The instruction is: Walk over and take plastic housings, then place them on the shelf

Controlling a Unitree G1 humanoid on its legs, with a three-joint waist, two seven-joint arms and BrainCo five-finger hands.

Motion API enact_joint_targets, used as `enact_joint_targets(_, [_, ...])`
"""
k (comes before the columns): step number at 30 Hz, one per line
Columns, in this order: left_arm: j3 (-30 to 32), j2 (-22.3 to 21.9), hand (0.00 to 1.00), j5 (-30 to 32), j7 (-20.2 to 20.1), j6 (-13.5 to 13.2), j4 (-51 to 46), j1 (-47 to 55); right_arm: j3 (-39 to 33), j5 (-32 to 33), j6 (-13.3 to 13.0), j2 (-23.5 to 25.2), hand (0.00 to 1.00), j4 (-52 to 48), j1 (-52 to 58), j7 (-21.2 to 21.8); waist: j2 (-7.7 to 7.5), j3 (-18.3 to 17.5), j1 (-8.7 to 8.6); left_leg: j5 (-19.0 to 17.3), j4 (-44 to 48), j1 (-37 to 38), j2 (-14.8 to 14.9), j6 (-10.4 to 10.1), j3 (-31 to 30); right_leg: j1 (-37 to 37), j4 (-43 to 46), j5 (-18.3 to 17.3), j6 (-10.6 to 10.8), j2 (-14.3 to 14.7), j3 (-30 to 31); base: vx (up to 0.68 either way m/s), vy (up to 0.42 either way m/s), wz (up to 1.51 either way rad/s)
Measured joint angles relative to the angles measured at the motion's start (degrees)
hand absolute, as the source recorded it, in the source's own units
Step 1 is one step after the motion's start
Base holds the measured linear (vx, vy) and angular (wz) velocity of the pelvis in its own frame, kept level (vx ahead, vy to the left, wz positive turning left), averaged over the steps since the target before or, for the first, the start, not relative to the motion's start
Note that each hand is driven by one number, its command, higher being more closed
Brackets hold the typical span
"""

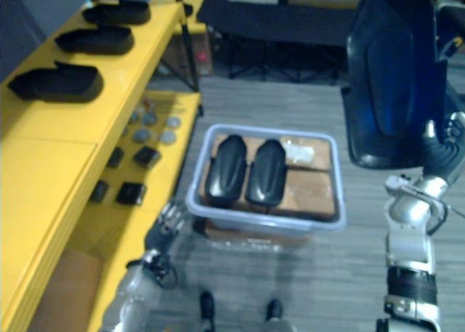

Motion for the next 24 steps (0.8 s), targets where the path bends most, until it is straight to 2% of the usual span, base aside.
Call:
enact_joint_targets(1, [-1.3, 0.7, 0.0, 1.0, 0.0, 1.7, -1.4, -2.3, 1.6, -0.1, 0.0, 0.0, 1.0, -0.1, -0.7, 1.1, -0.11, -0.8, 0.01, 0.0, 0.0, 0.5, 0.0, 0.0, 0.0, 0.6, -0.1, 0.1, 0.0, 0.0, 0.0, 0.0, 0.0, 0.0])
enact_joint_targets(8, [-4.2, 1.7, 0.0, 3.4, 1.1, 7.4, -4.1, -14.2, 9.5, -3.1, -0.6, 1.7, 1.0, -1.3, -6.0, 4.8, 0.04, -3.5, -0.42, 0.1, 0.0, 2.0, 0.0, 0.1, 0.2, 1.6, 0.4, 0.3, 0.0, 0.0, 0.1, -0.01, 0.001, -0.01])
enact_joint_targets(10, [-6.9, 2.4, 0.0, 4.1, 1.4, 10.8, -4.1, -16.5, 11.6, -3.9, -0.6, 3.5, 1.0, -1.2, -7.5, 5.7, 0.1, -3.7, -1.0, 0.1, 0.0, 2.8, -0.1, 0.0, 0.3, 2.4, 0.5, 0.2, 0.0, -0.1, 0.2, -0.04, 0.009, -0.02])
enact_joint_targets(12, [-8.1, 1.9, 0.0, 5.6, 1.6, 12.8, -4.1, -17.6, 13.4, -4.1, -1.2, 4.0, 1.0, -1.1, -7.9, 5.9, 0.21, -4.0, -1.15, 0.0, 0.0, 2.8, -0.1, -0.1, 0.4, 2.3, 0.5, 0.2, 0.0, -0.1, 0.3, -0.04, 0.006, -0.03])
enact_joint_targets(15, [-10.0, 1.9, 0.0, 7.9, 2.2, 13.2, -3.1, -19.0, 15.0, -5.3, -1.6, 4.9, 1.0, -0.1, -7.9, 6.0, 0.23, -4.0, -1.18, 0.1, -0.1, 2.8, 0.2, -0.4, 0.4, 2.3, 0.2, 0.2, -0.3, 0.1, 0.4, -0.05, -0.013, -0.02])
enact_joint_targets(20, [-11.3, 1.9, 0.0, 8.1, 2.6, 14.2, 0.8, -21.5, 17.1, -6.2, -2.2, 5.8, 1.0, 3.7, -8.2, 5.9, 0.08, -4.1, -1.12, 0.3, -0.1, 2.6, 0.3, -0.5, 0.3, 2.4, -0.6, 0.5, -0.6, 0.4, 0.4, 0.0, 0.0, 0.0])
enact_joint_targets(24, [-12.4, 2.3, 0.0, 3.3, -0.5, 16.8, 2.7, -22.9, 18.3, -6.2, -3.1, 7.1, 1.0, 5.3, -8.3, 5.9, -0.29, -4.4, -1.08, 0.5, -0.1, 2.5, 0.4, -0.3, 0.2, 2.4, -0.7, 0.8, -0.6, 0.5, 0.4, 0.02, -0.008, -0.01])
